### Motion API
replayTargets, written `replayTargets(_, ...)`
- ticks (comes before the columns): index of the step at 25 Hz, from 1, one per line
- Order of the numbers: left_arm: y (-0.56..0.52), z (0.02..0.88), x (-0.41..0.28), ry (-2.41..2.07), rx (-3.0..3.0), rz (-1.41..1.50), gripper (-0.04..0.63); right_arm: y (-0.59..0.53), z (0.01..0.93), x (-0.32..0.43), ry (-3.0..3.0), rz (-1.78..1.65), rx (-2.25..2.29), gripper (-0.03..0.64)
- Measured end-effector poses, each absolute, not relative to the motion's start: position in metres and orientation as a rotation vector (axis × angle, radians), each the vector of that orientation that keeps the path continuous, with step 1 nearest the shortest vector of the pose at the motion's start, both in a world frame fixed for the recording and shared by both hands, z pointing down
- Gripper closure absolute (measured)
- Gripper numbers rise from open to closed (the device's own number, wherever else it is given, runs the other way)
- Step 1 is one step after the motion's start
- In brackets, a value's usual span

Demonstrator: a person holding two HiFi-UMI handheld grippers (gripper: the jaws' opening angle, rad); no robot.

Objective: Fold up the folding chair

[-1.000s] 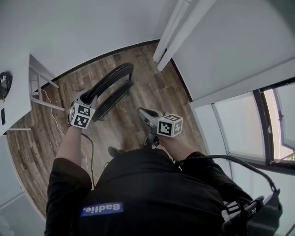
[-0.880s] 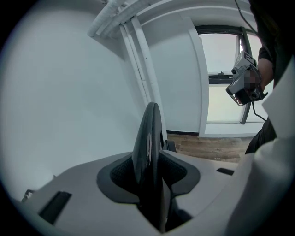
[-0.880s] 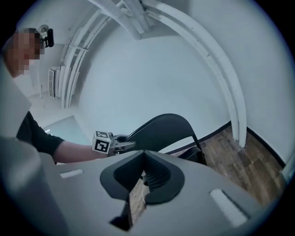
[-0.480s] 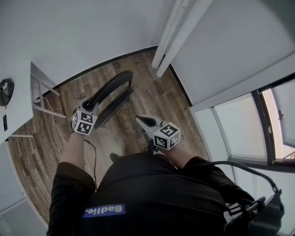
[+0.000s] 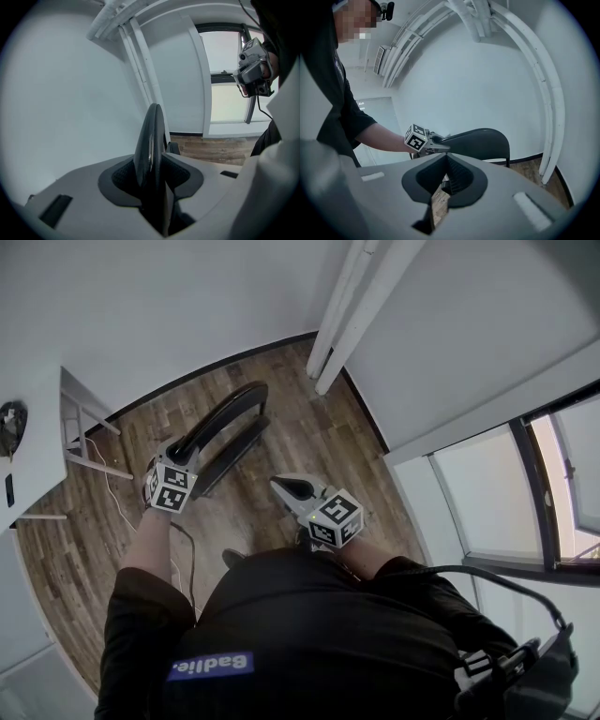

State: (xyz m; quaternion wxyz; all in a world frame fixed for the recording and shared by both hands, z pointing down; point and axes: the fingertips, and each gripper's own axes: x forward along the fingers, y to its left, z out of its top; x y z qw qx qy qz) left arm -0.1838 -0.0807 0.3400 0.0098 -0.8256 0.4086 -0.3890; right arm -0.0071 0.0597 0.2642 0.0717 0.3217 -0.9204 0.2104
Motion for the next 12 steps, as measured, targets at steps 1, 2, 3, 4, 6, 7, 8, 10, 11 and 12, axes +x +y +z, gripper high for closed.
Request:
replayTargets(1, -0.0812, 0.3397, -0.1839, 1.277, -2.576, -1.215, 0.465, 0.0606, 0.2643, -0.0068, -2.766, 0.626, 0.966, 0.617)
replayTargets(2, -0.0813, 0.3396, -0.1840, 1.277, -2.574, -1.215, 0.463, 0.0617, 0.2644, -0.0067, -2.766, 0.623, 0.965, 0.617)
replayTargets(3, -0.0813, 0.3396, -0.1841, 1.276, -2.574, -1.216, 0.463, 0.0629, 0.2648, -0.0066, -2.765, 0.623, 0.964, 0.617)
replayTargets(4, -0.0813, 0.3396, -0.1842, 1.276, -2.573, -1.216, 0.463, 0.0638, 0.2656, -0.0063, -2.763, 0.626, 0.965, 0.615)
replayTargets(6, -0.0815, 0.3396, -0.1841, 1.276, -2.571, -1.213, 0.463, 0.0651, 0.2680, -0.0057, -2.757, 0.633, 0.968, 0.617)
replayTargets(7, -0.0813, 0.3396, -0.1842, 1.277, -2.569, -1.212, 0.463, 0.0659, 0.2693, -0.0058, -2.753, 0.637, 0.969, 0.615)
replayTargets(8, -0.0810, 0.3397, -0.1844, 1.278, -2.566, -1.212, 0.462, 0.0667, 0.2705, -0.0060, -2.751, 0.641, 0.969, 0.616)
replayTargets(10, -0.0808, 0.3396, -0.1848, 1.281, -2.562, -1.213, 0.462, 0.0674, 0.2721, -0.0063, -2.748, 0.650, 0.968, 0.615)
replayTargets(11, -0.0809, 0.3394, -0.1848, 1.282, -2.560, -1.214, 0.460, 0.0673, 0.2727, -0.0064, -2.746, 0.655, 0.967, 0.617)
replayTargets(12, -0.0811, 0.3392, -0.1848, 1.283, -2.559, -1.214, 0.460, 0.0672, 0.2733, -0.0064, -2.745, 0.659, 0.967, 0.615)
